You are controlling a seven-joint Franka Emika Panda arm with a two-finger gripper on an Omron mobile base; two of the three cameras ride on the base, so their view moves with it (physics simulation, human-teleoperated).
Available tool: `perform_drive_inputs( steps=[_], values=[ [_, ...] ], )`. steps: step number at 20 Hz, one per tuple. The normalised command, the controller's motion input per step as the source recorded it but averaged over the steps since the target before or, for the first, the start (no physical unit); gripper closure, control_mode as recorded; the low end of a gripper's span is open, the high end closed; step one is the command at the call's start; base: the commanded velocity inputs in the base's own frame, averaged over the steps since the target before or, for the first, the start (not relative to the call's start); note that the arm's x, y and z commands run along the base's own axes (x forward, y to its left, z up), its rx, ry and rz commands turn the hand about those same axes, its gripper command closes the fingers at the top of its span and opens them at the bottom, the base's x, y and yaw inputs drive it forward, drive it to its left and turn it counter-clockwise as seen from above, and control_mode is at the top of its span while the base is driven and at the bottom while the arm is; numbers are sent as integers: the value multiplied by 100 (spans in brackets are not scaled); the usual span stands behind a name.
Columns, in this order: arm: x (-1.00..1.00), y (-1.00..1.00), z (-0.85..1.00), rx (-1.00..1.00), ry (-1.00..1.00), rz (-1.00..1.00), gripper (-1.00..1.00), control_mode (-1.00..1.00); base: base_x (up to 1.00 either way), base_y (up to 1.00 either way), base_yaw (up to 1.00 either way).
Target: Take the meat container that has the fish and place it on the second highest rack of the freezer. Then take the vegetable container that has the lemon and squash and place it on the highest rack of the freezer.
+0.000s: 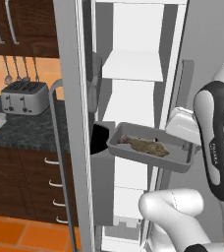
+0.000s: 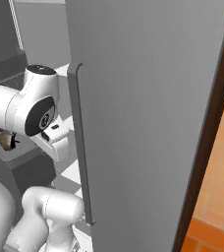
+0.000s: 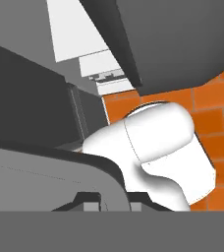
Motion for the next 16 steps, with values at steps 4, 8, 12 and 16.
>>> perform_drive_inputs(
  steps=[4,8,12,16],
  values=[
    [6,-11,4,22,3,-23,100,-100,0,0,0],
    [4,0,0,18,5,-58,100,-100,0,0,0],
    [24,0,0,16,4,-67,100,-100,0,0,0],
    [30,30,-3,6,0,-69,100,-100,0,0,0]
  ],
)
